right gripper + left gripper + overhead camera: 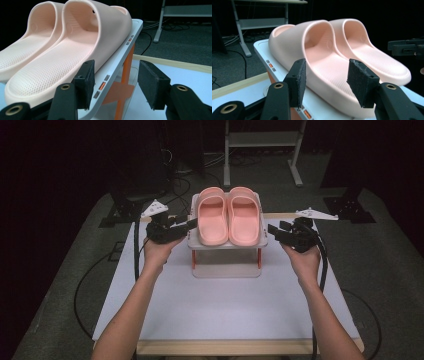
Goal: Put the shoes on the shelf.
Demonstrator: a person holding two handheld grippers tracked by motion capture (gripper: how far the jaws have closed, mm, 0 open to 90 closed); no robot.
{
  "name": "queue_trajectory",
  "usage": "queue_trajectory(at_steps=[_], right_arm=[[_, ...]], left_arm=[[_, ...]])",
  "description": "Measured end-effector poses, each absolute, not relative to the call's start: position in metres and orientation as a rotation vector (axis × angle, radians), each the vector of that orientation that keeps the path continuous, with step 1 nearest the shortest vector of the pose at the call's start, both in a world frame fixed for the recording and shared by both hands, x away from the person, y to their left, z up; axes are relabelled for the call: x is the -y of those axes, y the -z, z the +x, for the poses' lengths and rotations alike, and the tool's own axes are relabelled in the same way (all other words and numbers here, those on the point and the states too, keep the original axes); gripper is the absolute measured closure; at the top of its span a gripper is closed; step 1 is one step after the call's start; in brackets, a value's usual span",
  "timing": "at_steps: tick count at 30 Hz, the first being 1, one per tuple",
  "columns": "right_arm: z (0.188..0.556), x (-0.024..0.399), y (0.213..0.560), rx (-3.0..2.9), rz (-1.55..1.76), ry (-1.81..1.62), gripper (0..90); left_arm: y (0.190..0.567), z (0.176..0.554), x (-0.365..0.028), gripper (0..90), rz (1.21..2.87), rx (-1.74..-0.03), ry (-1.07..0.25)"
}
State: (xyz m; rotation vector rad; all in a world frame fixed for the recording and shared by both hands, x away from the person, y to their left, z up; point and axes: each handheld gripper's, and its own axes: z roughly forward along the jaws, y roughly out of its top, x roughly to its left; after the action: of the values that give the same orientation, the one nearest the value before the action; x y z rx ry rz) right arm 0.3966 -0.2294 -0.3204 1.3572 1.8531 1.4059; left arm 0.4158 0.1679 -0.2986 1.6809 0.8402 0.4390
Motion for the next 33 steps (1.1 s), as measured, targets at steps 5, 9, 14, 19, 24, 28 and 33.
queue_trajectory(at_steps=[5,9,14,19,24,28,33], right_arm=[[0.391,0.231,0.325,-1.862,1.345,-1.414,45.6],[0.386,0.233,0.328,-1.863,1.345,-1.443,44.8],[0.380,0.234,0.331,-1.869,1.324,-1.445,41.7],[0.374,0.233,0.334,-1.871,1.302,-1.449,40.6],[0.369,0.234,0.338,-1.878,1.294,-1.458,39.8],[0.366,0.235,0.339,-1.881,1.286,-1.473,38.4],[0.361,0.237,0.342,-1.882,1.276,-1.473,37.0]], left_arm=[[0.305,0.410,-0.174,48.7,1.675,-0.845,-0.434],[0.309,0.404,-0.176,47.8,1.667,-0.842,-0.435],[0.313,0.399,-0.180,45.8,1.676,-0.849,-0.435],[0.318,0.394,-0.183,43.9,1.676,-0.852,-0.441],[0.323,0.389,-0.187,43.1,1.669,-0.862,-0.435],[0.327,0.385,-0.188,41.8,1.666,-0.866,-0.428],[0.330,0.380,-0.190,39.8,1.663,-0.861,-0.437]])
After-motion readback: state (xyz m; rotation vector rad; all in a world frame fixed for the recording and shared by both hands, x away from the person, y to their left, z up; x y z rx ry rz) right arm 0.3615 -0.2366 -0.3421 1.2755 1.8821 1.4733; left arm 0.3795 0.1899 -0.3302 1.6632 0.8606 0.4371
